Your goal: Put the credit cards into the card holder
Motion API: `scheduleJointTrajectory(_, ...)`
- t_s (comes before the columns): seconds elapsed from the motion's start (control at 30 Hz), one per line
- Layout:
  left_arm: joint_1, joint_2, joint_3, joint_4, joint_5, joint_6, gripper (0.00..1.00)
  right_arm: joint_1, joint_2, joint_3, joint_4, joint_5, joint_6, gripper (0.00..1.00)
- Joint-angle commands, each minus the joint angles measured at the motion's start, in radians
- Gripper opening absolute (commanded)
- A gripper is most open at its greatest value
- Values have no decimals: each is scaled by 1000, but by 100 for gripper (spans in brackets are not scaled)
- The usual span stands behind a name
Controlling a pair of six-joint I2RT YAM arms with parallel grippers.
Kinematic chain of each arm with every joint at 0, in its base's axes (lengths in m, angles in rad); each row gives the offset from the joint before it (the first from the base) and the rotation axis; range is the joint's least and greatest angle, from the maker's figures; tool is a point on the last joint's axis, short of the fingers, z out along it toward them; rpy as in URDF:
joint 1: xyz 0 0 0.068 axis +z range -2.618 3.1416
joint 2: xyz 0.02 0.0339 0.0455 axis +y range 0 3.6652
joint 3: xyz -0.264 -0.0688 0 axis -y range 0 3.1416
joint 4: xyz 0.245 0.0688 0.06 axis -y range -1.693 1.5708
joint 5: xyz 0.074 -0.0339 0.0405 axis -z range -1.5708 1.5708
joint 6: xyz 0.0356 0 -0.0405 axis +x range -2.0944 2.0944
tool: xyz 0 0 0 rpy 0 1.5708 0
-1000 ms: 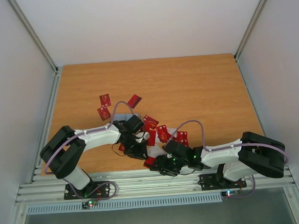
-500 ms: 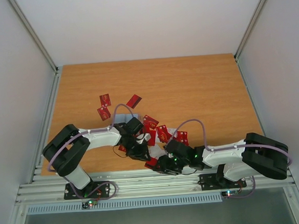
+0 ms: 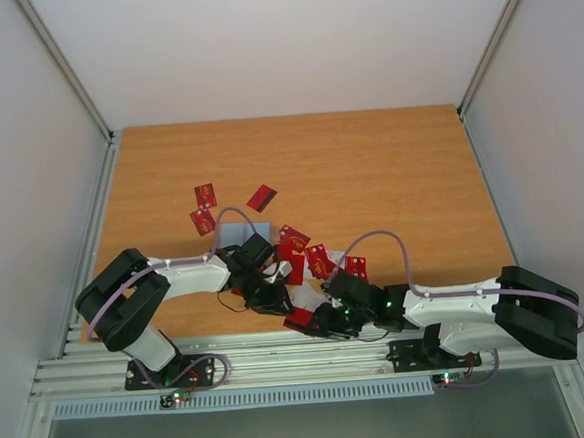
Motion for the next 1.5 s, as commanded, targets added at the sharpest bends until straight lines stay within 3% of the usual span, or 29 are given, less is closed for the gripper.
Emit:
scheduleJointTrajectory(0.0, -21, 31, -64, 28, -43, -48, 24, -9, -35, 59, 45, 55, -50, 34)
scheduleJointTrajectory(0.63, -21, 9, -50, 46, -33, -85, 24, -9, 4, 149, -51, 103, -110, 25)
scheduleJointTrajectory(1.03, -22, -20, -34, 12, -66, -71, 24, -9, 27, 257, -354, 148, -132, 4)
scheduleJointTrajectory(1.17, -21, -114, 5, -90, -141, -44, 24, -9, 15, 264, -363, 129, -162, 1)
scheduleJointTrajectory(1.3, -13, -258, 106, -327, -213, 58, 29, -27, 17, 320, -410, 87, -269, 1)
scheduleJointTrajectory(1.47, 18, -460, 234, -572, -254, 286, 51, -103, 15, 420, -541, -47, -475, 1)
